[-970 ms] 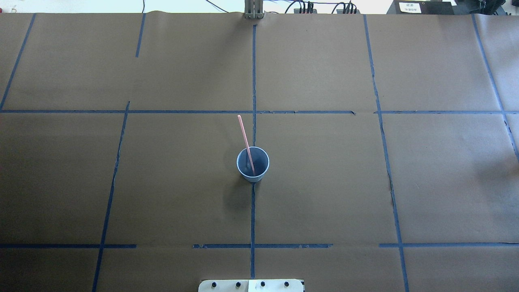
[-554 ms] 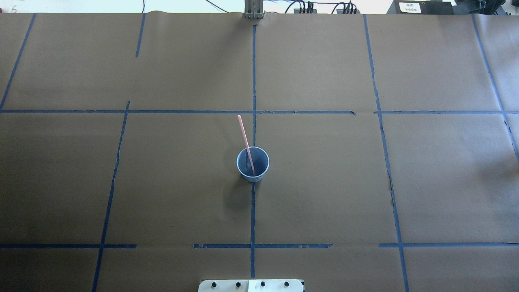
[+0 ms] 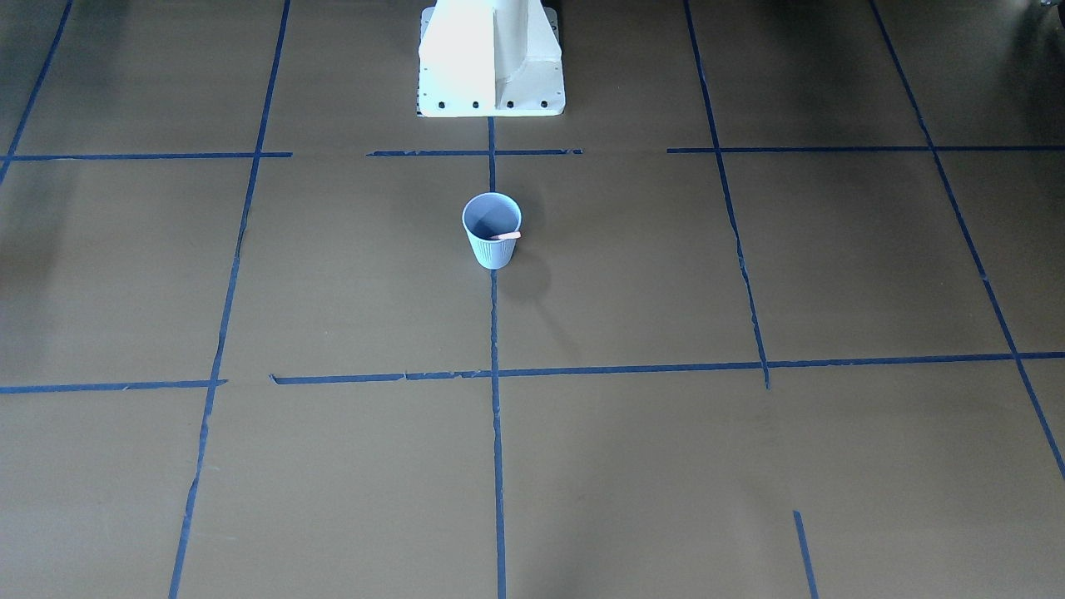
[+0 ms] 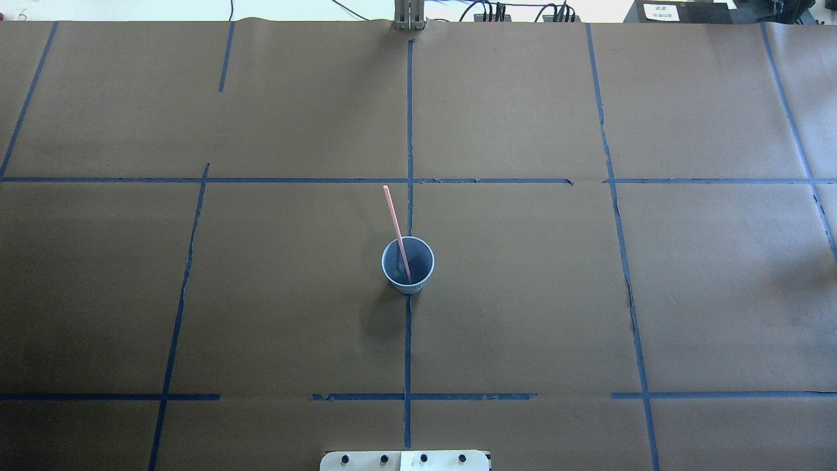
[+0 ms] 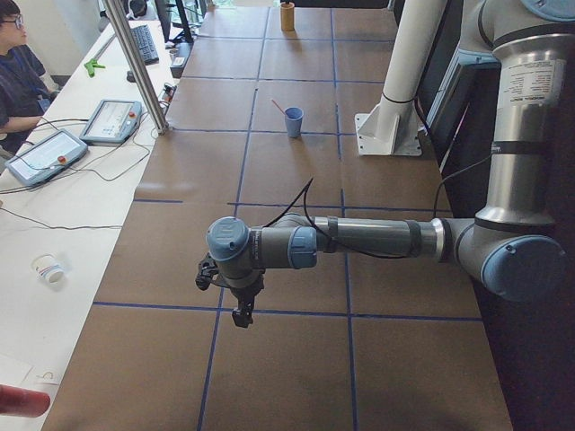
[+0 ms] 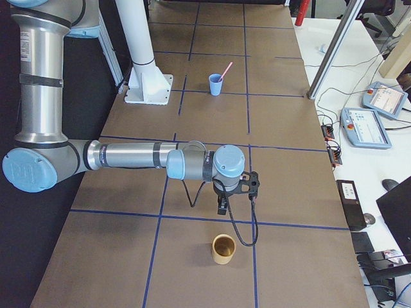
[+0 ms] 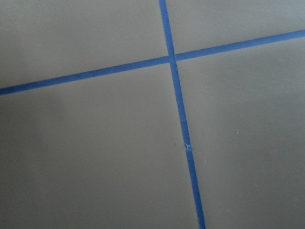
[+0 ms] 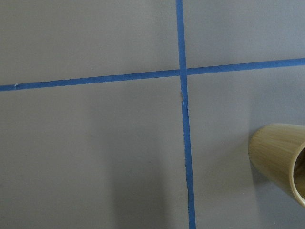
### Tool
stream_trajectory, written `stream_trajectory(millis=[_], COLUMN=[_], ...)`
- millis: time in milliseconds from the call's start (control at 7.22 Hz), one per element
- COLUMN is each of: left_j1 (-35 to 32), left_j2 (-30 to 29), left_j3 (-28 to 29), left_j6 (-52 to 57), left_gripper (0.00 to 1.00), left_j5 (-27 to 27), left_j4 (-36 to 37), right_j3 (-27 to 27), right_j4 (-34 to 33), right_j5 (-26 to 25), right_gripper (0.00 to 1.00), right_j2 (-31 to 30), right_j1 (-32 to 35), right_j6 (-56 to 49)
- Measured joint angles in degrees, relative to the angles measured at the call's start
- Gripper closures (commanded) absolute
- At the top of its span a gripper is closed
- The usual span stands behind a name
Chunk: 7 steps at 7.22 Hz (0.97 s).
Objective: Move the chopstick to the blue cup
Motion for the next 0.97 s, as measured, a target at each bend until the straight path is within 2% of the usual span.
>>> stream_trajectory(millis=[970], left_j1=[-2.32], left_j2=[-0.08], left_j3=[0.39], left_j6=[-0.35], left_gripper=[0.0], left_j5=[-0.03], left_j4=[-0.88], right_j3=[-0.03], right_j4=[0.18], right_j5=[-1.36], right_gripper=[0.0], right_j2=[-0.21], right_j1=[0.83], right_j6=[-0.45])
